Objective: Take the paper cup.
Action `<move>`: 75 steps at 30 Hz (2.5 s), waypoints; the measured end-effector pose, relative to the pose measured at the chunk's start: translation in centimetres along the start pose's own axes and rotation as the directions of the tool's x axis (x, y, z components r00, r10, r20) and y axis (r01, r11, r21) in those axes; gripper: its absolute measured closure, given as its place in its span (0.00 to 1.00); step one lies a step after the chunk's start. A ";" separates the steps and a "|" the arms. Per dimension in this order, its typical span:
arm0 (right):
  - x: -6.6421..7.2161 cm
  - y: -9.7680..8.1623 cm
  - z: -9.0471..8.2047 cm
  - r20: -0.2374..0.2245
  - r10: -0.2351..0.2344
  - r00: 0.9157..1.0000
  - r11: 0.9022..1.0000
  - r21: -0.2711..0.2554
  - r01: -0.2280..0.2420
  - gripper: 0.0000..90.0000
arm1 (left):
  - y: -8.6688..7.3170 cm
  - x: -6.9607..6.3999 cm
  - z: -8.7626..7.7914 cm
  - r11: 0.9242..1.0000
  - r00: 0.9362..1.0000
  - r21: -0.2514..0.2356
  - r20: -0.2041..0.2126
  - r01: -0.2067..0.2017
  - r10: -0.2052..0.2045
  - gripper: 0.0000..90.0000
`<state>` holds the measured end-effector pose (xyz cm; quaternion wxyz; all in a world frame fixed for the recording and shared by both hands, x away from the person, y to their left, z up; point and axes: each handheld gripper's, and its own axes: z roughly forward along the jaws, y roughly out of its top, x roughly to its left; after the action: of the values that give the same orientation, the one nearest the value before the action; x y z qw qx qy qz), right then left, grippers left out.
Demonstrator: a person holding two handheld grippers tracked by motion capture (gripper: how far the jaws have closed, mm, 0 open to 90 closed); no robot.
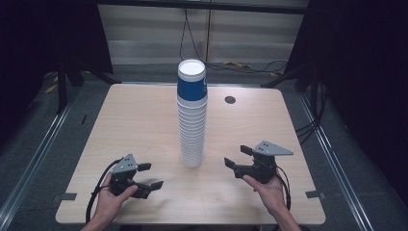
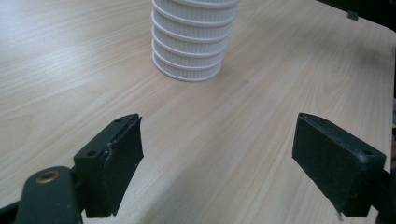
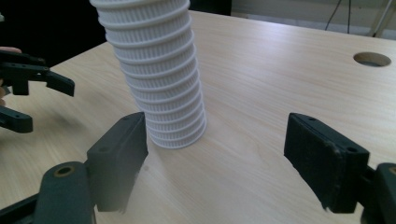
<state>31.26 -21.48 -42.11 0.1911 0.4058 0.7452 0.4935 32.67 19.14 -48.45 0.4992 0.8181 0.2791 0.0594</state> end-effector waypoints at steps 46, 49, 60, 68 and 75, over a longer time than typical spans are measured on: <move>1.7 8.9 -0.7 -0.139 -0.064 0.988 0.984 -0.174 0.039 0.19 | -0.1 0.0 0.8 1.000 1.000 0.017 0.019 -0.014 0.014 0.18; 2.0 9.6 -0.7 -0.148 -0.070 0.987 0.983 -0.179 0.043 0.18 | -0.1 0.0 0.8 1.000 1.000 0.019 0.015 -0.018 0.017 0.18; 2.4 12.2 -0.6 -0.178 -0.087 0.980 0.982 -0.179 0.055 0.16 | -0.1 0.0 0.8 1.000 1.000 0.021 0.011 -0.017 0.017 0.18; 2.6 14.3 -0.4 -0.192 -0.097 0.977 0.981 -0.183 0.061 0.17 | -0.1 0.0 0.8 0.999 1.000 0.029 0.017 -0.016 0.016 0.18; 2.6 15.7 -0.5 -0.207 -0.101 0.973 0.981 -0.182 0.063 0.16 | -0.1 -0.1 0.8 1.000 1.000 0.027 0.022 -0.005 0.005 0.19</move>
<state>35.90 -16.79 -27.60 0.1645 0.3005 0.7317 0.5893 32.87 18.50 -48.95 0.4909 0.8261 0.2725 0.0480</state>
